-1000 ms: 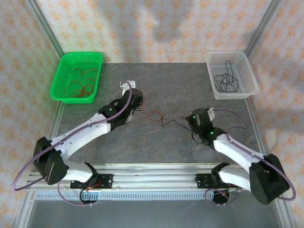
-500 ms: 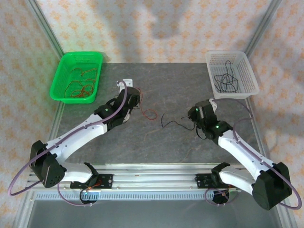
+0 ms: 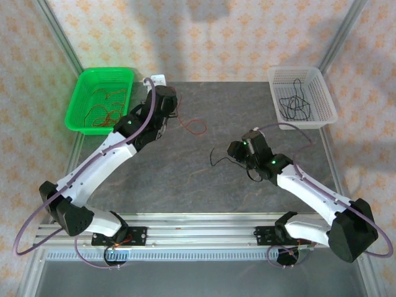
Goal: Untangle the cables
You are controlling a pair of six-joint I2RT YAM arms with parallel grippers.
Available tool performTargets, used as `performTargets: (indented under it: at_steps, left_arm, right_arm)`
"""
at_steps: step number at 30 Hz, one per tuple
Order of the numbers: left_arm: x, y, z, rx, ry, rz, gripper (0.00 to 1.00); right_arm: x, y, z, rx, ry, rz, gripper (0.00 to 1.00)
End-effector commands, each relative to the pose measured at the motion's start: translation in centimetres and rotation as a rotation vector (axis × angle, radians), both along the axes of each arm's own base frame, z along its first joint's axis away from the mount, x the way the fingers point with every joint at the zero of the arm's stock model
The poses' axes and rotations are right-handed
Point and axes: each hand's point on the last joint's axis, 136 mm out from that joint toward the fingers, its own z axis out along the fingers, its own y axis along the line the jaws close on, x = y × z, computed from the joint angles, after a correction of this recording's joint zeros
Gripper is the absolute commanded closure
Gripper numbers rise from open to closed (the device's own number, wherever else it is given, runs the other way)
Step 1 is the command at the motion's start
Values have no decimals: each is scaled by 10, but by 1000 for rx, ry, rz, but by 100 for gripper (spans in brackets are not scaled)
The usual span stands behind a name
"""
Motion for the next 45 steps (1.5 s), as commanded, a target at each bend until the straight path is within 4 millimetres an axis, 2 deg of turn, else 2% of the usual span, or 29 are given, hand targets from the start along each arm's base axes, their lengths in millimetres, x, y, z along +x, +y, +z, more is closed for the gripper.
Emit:
performTargets:
  at_steps: [1, 4, 7, 13, 17, 23, 27, 32, 37, 40, 45]
  left_arm:
    - [5, 22, 4, 93, 39, 57, 100]
    - [15, 40, 12, 104, 37, 102, 100]
    - [26, 68, 18, 93, 36, 162, 100]
    - [43, 144, 27, 69, 32, 337, 100]
    - [48, 190, 37, 25, -3, 445, 100]
    - [52, 239, 52, -20, -74, 565, 100]
    - [51, 274, 52, -16, -88, 652, 100]
    - [50, 320, 32, -19, -67, 753, 100]
    - [64, 347, -11, -65, -14, 773, 100]
    - [72, 354, -40, -89, 22, 770, 100]
    - [77, 351, -90, -120, 79, 757, 100]
  right_arm:
    - [2, 5, 12, 1, -30, 29, 47]
    - [1, 6, 12, 0, -32, 42, 45]
    - [-1, 7, 13, -3, -31, 58, 42]
    - [-6, 4, 10, -6, -34, 62, 41]
    - [-8, 4, 6, -10, -25, 72, 41]
    - [-11, 4, 6, -9, -27, 77, 41]
    - [-14, 1, 1, -13, -18, 71, 41]
    - [-18, -2, -7, -13, -3, 61, 41]
    - [-18, -3, -9, -15, 1, 59, 41]
    - [-18, -2, -11, -19, 5, 59, 41]
    - [-16, 1, -16, -21, 19, 66, 41]
